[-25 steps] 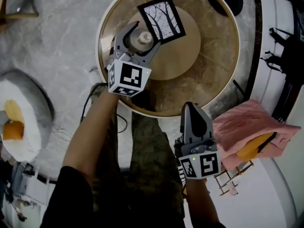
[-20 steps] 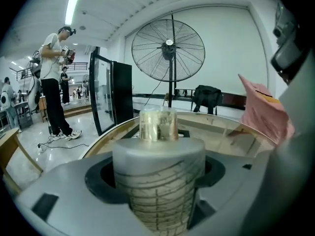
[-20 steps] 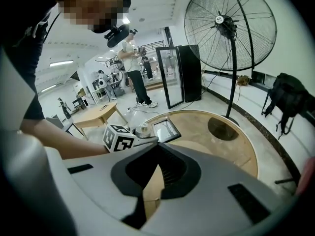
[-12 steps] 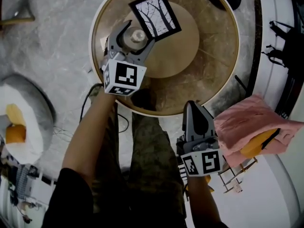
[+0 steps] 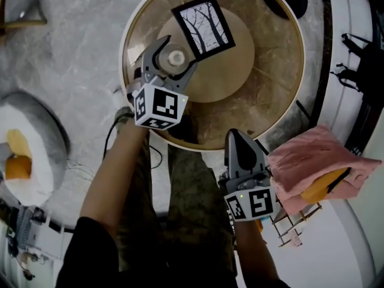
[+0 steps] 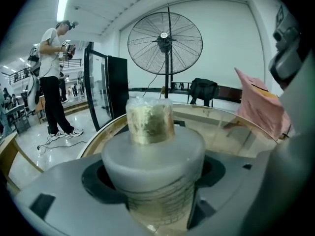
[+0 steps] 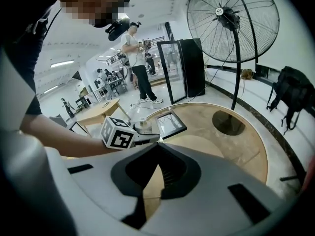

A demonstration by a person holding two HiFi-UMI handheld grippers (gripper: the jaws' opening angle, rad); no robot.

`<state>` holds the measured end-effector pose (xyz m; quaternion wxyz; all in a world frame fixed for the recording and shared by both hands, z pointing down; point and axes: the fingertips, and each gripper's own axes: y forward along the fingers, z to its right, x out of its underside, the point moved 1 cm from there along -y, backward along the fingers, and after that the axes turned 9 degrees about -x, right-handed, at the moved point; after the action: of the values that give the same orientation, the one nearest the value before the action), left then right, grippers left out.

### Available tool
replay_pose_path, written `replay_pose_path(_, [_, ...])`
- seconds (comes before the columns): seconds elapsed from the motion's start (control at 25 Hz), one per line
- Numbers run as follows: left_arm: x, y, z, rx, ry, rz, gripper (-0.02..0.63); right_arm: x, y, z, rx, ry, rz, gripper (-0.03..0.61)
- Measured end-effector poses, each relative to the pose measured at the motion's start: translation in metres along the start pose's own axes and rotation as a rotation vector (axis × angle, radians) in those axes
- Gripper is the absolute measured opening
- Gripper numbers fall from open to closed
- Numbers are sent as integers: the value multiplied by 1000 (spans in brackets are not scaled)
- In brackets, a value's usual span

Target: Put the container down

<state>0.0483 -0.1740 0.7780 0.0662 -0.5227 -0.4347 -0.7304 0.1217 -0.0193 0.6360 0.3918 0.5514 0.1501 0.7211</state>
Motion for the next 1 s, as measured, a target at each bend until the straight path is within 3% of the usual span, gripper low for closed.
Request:
replay_pose_path(0.28, [13, -11, 3, 61, 35, -58, 359, -15, 16, -6, -20, -15, -2, 21])
replay_pose_path(0.52, [18, -16, 7, 96, 76, -67, 360, -41, 25, -23, -76, -18, 88, 21])
replay_pose_path(0.76, [19, -16, 7, 107, 96, -55, 360, -46, 23, -12, 37, -38, 114, 21])
replay_pose_path(1.0, [21, -19, 2, 67, 105, -35, 365, -37, 19, -10, 56, -44, 94, 21])
